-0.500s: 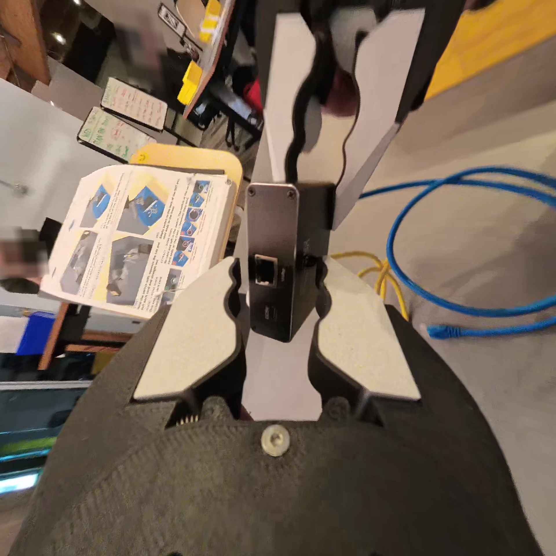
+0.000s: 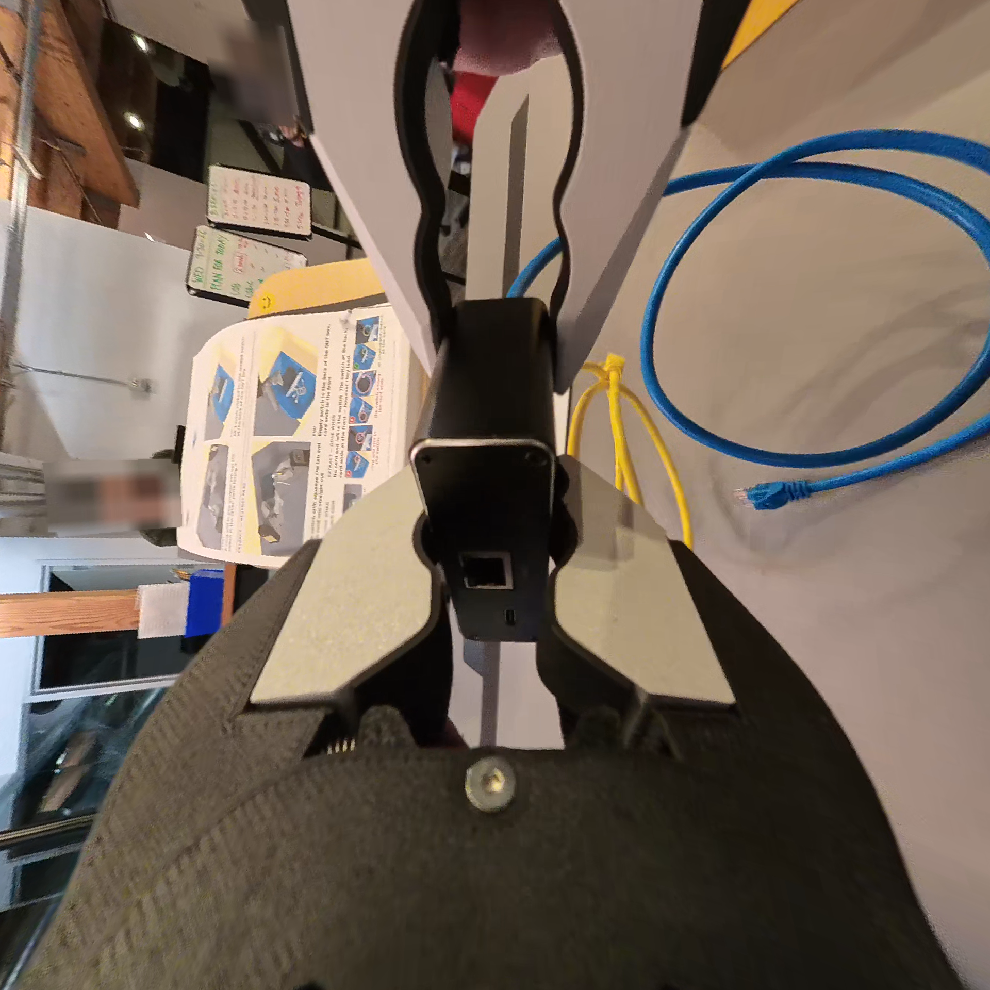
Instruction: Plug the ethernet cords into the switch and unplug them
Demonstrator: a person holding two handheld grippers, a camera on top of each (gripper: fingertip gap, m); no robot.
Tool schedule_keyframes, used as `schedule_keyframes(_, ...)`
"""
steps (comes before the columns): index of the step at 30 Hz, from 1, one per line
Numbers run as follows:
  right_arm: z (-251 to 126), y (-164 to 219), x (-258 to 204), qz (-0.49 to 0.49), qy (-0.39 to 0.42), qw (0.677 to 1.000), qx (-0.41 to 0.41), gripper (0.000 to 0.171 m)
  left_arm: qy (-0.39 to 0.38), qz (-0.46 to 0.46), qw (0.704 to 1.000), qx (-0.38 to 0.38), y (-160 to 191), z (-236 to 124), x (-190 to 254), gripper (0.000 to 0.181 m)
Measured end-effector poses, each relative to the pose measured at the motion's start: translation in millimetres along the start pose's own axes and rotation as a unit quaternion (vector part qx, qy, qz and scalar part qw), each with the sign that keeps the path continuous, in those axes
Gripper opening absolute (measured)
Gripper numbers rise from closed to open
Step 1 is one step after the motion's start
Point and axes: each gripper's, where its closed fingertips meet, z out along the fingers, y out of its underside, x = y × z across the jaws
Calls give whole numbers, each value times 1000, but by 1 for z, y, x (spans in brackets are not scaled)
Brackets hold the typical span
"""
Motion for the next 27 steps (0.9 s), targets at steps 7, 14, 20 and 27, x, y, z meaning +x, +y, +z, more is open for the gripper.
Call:
schedule_keyframes(7, -4, 31, 6, 5, -11, 999, -31, 48, -20, 5, 999, 50, -12, -8, -6, 36)
schedule_keyframes(14, 5, 25, 7, -38, 21, 999, -26, 5, -29, 7, 995, 93, -31, -13, -6, 36)
schedule_keyframes(20, 7, 27, 7, -32, 38, 998, -33, 5, -31, 6, 995, 95, -28, -10, -6, 36)
schedule_keyframes(27, 9, 32, 9, -32, 51, 997, -46, 5, -12, -24, 996, 79, -19, -4, -3, 37)
